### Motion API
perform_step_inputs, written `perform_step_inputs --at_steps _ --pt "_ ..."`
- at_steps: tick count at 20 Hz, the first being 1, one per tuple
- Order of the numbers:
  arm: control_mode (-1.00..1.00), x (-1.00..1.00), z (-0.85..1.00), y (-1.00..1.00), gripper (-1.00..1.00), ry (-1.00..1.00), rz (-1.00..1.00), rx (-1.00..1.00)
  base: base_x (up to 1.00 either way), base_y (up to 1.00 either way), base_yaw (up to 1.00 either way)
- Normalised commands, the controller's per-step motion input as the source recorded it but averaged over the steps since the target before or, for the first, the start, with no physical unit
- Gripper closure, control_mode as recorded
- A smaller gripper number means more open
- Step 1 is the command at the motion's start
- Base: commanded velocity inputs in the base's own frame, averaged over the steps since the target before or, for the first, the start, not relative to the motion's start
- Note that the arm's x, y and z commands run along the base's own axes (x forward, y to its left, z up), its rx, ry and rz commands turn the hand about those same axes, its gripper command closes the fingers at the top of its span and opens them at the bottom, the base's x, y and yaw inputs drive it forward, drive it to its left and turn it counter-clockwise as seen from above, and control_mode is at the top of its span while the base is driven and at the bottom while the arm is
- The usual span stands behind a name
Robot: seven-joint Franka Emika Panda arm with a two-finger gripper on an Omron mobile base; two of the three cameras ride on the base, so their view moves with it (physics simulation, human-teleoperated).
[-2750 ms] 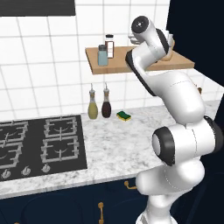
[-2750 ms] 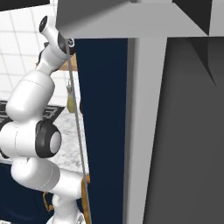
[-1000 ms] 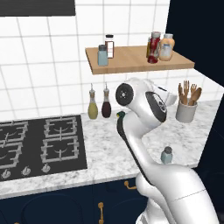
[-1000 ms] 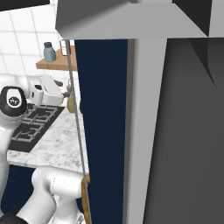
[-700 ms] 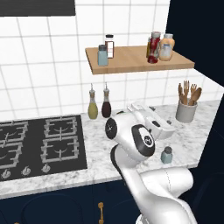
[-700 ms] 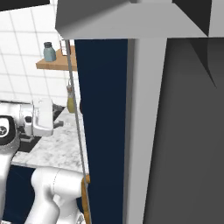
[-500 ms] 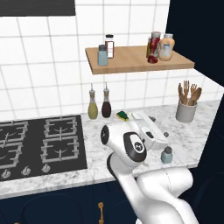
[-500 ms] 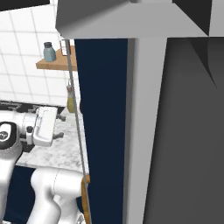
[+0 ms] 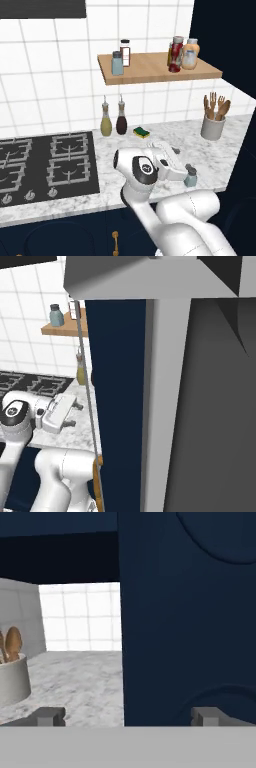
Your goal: Put the shaker and condiment bottle from the counter next to their counterparts in the cabinet.
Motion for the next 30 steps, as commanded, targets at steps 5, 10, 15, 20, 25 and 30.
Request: perform_step_inputs --at_steps 5,10,15,20,25,30 --pt "-1.0 0.0 -0.01 -0.09 -1.0 0.15 -0.01 0.01 0.0 0.0 0.0" --pt "-1.0 0.0 -0.37 -0.36 -1.0 0.0 -0.29 0.44 0.0 0.0 0.0" --pt "-1.0 -0.06 -0.09 -0.08 -1.0 0.04 -0.13 0.12 0.0 0.0 0.0" --pt "-1.0 0.0 0.0 0.0 -1.0 0.02 0.04 0.0 0.0 0.0 0.0" --pt "-1.0 -0.02 -0.56 0.0 -1.0 0.01 0.26 0.11 0.0 0.0 0.0" --pt "-1.0 -0.1 -0.54 0.0 -1.0 0.0 0.37 0.13 0.0 0.0 0.0"
